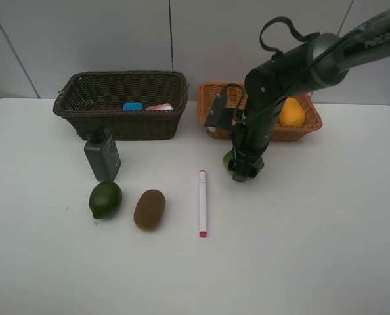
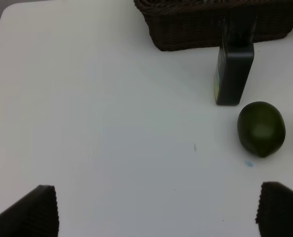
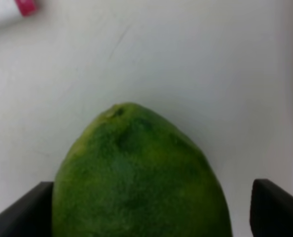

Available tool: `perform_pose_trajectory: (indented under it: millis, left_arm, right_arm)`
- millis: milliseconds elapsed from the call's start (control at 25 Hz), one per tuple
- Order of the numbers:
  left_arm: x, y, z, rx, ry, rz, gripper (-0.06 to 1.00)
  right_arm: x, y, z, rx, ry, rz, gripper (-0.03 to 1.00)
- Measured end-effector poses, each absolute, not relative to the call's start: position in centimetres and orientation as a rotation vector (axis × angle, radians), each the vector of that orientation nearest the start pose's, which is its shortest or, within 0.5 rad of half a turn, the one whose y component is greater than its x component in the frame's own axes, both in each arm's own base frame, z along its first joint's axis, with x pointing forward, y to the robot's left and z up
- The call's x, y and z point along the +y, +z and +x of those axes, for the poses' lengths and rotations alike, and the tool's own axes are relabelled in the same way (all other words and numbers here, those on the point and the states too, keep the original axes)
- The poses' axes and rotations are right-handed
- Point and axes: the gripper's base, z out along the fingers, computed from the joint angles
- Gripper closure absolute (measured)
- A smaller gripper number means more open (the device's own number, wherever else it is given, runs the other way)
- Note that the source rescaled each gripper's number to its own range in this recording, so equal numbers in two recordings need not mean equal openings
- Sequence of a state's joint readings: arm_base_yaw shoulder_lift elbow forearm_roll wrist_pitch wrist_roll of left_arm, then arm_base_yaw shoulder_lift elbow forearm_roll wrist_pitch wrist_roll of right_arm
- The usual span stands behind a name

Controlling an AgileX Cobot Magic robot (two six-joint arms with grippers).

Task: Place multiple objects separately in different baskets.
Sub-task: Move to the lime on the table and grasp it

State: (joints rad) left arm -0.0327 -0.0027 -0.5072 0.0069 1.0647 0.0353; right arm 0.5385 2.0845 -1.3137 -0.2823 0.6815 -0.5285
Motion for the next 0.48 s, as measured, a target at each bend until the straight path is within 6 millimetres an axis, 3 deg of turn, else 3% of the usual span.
perform_pose_trajectory:
  millis: [160,480]
  left_arm:
    - [0.08,27.89,-0.63,2.037,0.010,0.069,-0.06]
    - [0.08,27.89,-0.63,2.037,0.010,0.069,-0.06]
  right_arm:
    - [19.11,12.12,35.15,2.362,-0.294,-1.736,0.33]
    - [19.05,12.08,35.02,2.381,-0.290,-1.737,0.32]
